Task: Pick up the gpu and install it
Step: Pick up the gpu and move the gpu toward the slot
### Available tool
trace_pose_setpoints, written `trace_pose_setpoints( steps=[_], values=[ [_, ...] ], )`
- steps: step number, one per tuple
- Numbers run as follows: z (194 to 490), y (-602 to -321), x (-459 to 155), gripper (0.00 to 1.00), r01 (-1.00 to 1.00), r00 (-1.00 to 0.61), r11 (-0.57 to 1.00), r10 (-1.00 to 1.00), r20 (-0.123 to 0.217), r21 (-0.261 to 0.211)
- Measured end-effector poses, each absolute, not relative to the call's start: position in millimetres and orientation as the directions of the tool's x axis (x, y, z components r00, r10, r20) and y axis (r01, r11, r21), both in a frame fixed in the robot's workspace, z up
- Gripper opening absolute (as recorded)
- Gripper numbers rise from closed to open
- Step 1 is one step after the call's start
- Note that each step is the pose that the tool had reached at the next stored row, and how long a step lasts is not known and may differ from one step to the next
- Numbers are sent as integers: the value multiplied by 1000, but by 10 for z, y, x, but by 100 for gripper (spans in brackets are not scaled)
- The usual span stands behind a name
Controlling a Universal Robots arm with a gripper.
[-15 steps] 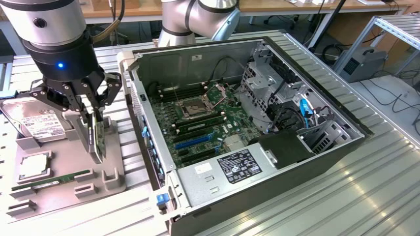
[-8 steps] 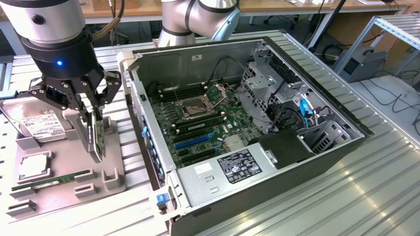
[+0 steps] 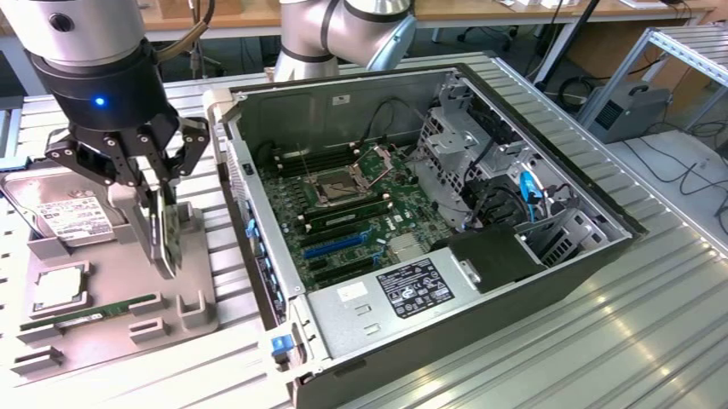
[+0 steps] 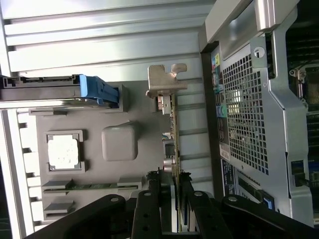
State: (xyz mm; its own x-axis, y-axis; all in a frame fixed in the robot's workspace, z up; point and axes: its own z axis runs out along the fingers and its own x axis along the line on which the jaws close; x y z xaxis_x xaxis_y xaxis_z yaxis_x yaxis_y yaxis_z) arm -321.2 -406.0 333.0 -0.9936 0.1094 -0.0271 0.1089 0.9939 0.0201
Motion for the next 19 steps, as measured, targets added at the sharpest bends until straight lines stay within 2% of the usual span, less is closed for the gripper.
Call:
trace_pose_setpoints(
  steps=[19],
  values=[
    [3474, -4060, -3212, 27, 109, -994, 994, 109, -27, 20]
  ],
)
